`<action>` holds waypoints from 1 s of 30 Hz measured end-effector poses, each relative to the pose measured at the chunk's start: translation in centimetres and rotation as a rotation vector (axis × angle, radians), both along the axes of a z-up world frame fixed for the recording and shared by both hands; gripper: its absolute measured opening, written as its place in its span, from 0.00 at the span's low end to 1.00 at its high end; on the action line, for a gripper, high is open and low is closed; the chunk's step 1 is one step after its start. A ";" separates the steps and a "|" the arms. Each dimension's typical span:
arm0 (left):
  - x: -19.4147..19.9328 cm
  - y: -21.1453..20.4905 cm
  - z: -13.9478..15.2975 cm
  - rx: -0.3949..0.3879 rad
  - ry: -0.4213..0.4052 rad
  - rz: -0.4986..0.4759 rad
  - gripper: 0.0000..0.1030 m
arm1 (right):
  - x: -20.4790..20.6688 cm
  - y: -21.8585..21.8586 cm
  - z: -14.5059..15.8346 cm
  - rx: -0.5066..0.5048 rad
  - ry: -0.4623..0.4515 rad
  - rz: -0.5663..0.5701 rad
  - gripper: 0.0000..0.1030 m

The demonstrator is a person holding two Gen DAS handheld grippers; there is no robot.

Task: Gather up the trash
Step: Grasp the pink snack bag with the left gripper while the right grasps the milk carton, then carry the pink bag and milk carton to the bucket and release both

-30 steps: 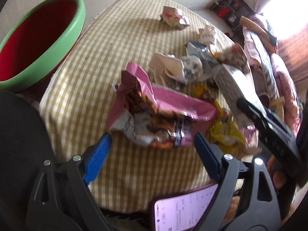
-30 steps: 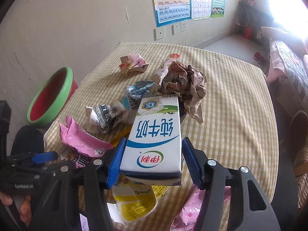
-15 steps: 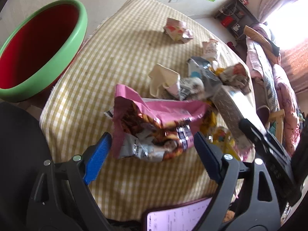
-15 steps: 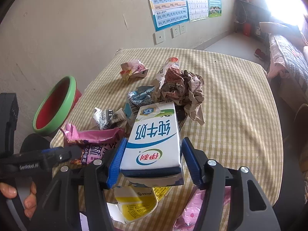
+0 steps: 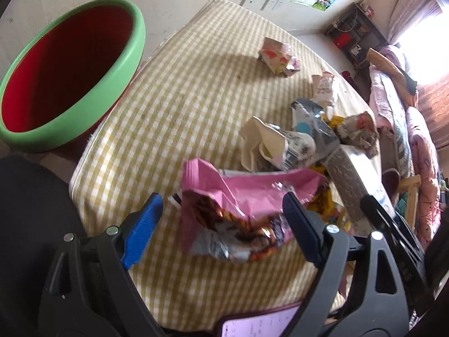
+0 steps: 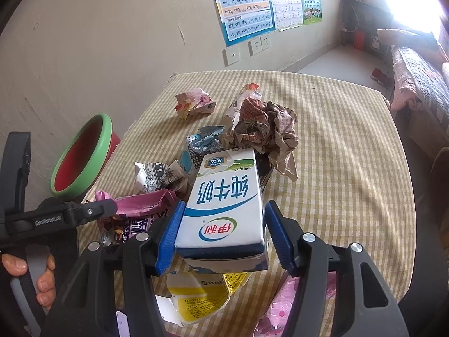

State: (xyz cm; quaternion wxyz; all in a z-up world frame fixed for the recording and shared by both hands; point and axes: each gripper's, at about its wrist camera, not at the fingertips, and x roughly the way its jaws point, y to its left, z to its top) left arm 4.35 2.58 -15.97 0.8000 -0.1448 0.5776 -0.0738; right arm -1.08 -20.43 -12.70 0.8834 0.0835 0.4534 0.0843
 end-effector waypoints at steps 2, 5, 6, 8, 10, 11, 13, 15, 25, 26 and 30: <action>0.5 -0.2 -0.5 -0.015 0.017 0.002 0.79 | 0.0 -0.1 0.0 0.005 -0.002 -0.002 0.55; 0.9 -0.7 -1.0 -0.042 0.040 -0.017 0.63 | 0.0 -0.3 0.1 0.013 -0.004 -0.006 0.55; 0.8 -0.8 -1.1 -0.043 0.044 -0.022 0.53 | -0.1 -0.3 0.1 0.016 -0.005 -0.007 0.55; 0.8 -0.6 -1.5 -0.059 0.060 -0.024 0.43 | -0.1 -0.3 0.1 0.020 -0.007 -0.007 0.55; 0.6 -0.4 -1.3 -0.068 0.044 -0.018 0.35 | -0.1 -0.3 0.1 0.023 -0.011 -0.006 0.55; 0.5 -0.4 -1.1 -0.064 0.035 -0.021 0.35 | -0.2 -0.3 0.2 0.026 -0.015 -0.005 0.55; 0.3 -0.3 -0.4 -0.057 0.004 -0.024 0.34 | -0.2 -0.3 0.4 0.030 -0.023 -0.003 0.55; 0.1 -0.2 0.5 -0.041 -0.038 -0.024 0.33 | -0.4 -0.3 0.7 0.031 -0.036 -0.005 0.55; -0.7 -0.5 6.9 0.128 -0.313 -0.045 0.33 | -0.8 0.1 2.4 0.031 -0.090 -0.004 0.54; -0.8 -0.5 7.2 0.139 -0.330 -0.046 0.33 | -0.8 0.1 2.5 0.030 -0.092 -0.003 0.54; -0.9 -0.3 8.1 0.185 -0.378 -0.052 0.33 | -1.1 0.1 3.2 0.028 -0.110 -0.004 0.54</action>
